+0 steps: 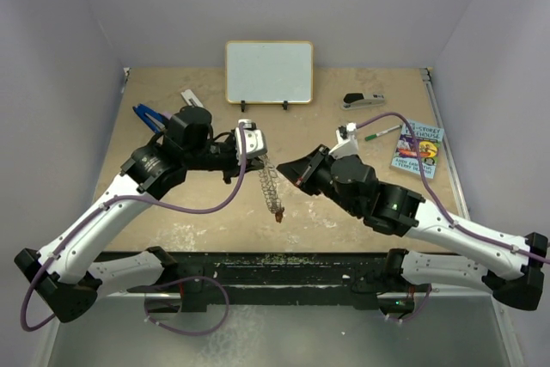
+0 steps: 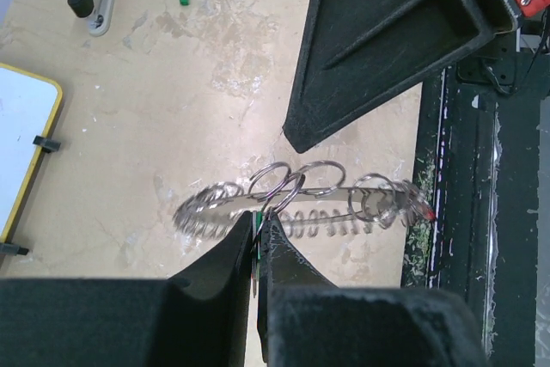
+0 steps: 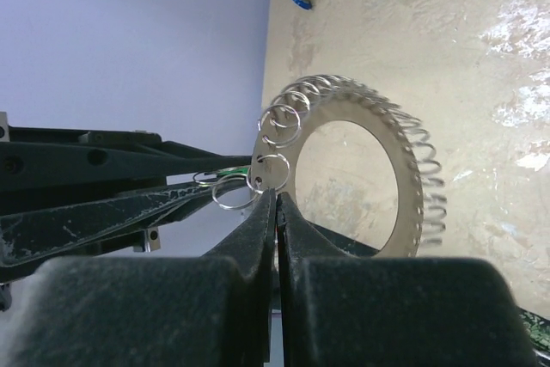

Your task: Put the keys on the keyring

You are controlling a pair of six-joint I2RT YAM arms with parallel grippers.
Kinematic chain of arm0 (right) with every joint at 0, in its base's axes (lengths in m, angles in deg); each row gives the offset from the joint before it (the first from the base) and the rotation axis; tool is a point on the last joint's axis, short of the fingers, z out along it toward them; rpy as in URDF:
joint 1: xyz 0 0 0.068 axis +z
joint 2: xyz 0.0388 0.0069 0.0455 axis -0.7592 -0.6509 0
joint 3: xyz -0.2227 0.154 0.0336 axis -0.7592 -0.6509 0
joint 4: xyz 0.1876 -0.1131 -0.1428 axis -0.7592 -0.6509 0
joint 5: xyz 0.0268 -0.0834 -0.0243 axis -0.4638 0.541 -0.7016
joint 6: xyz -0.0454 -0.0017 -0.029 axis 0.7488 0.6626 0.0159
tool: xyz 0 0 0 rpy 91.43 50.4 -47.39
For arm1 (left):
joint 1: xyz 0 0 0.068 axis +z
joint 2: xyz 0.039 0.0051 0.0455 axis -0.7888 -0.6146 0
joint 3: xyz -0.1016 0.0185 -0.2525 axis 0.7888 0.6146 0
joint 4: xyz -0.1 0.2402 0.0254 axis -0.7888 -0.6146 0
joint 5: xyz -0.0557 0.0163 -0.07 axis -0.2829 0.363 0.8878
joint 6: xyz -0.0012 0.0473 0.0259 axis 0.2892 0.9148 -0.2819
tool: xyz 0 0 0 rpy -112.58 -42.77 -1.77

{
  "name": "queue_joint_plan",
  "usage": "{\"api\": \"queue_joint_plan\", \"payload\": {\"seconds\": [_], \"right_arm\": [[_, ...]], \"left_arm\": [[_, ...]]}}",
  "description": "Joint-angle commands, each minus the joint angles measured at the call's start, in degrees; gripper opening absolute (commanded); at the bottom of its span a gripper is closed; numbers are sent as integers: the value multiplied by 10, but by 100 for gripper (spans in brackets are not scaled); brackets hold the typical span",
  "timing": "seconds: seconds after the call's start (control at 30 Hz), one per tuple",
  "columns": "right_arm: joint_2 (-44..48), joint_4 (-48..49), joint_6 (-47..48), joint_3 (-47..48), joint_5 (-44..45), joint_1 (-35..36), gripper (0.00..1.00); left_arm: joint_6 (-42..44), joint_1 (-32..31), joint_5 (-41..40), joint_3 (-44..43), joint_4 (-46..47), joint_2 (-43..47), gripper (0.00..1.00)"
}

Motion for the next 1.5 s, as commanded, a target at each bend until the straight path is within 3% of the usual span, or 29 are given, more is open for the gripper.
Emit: {"api": "queue_joint_plan", "payload": {"seconds": [0.0,0.23,0.37,0.43,0.6,0.93,1.47], "right_arm": [[-5,1,17,16,-10,-2,0],[6,4,61,19,-20,-3,0],[9,-25,156,56,24,-2,26],[9,-44,205,69,26,-2,32],[10,6,339,80,-47,-2,30],[-27,25,491,100,-125,8,30],[-24,-14,606,127,-96,9,30]], "left_arm": [[1,2,0,-21,34,19,4],[0,2,12,-18,40,25,4],[-25,2,-5,-16,42,23,4],[-35,2,-6,-16,40,23,4],[-50,2,-9,-25,26,11,4],[-34,2,33,-98,-59,-41,4],[-17,2,64,-160,-115,-76,4]]}}
